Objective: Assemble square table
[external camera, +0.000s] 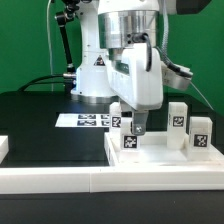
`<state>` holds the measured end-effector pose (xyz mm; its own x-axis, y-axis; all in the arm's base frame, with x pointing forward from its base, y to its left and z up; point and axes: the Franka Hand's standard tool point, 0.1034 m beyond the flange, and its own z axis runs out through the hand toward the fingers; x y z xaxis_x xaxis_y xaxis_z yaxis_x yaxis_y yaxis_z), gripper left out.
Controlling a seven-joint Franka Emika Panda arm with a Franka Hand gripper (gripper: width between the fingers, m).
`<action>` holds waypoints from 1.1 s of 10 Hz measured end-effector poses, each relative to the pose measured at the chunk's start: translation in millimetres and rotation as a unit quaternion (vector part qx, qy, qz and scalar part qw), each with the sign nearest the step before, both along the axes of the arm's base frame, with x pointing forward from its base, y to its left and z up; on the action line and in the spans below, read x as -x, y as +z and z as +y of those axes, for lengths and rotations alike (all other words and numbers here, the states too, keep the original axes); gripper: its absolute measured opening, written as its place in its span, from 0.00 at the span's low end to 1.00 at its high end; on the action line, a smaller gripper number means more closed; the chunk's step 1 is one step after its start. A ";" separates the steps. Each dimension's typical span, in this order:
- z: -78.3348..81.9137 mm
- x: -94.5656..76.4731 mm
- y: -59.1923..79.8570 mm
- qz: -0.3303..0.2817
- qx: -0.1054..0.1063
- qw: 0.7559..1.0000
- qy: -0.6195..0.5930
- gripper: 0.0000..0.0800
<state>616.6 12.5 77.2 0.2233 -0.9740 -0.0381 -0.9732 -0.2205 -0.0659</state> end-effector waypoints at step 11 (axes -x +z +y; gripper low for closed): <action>2.2 -2.4 4.5 0.008 0.024 0.874 0.486 0.81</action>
Offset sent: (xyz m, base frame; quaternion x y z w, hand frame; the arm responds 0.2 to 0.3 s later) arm 0.0000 0.0000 0.0000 0.0000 0.0000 -0.1938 0.9810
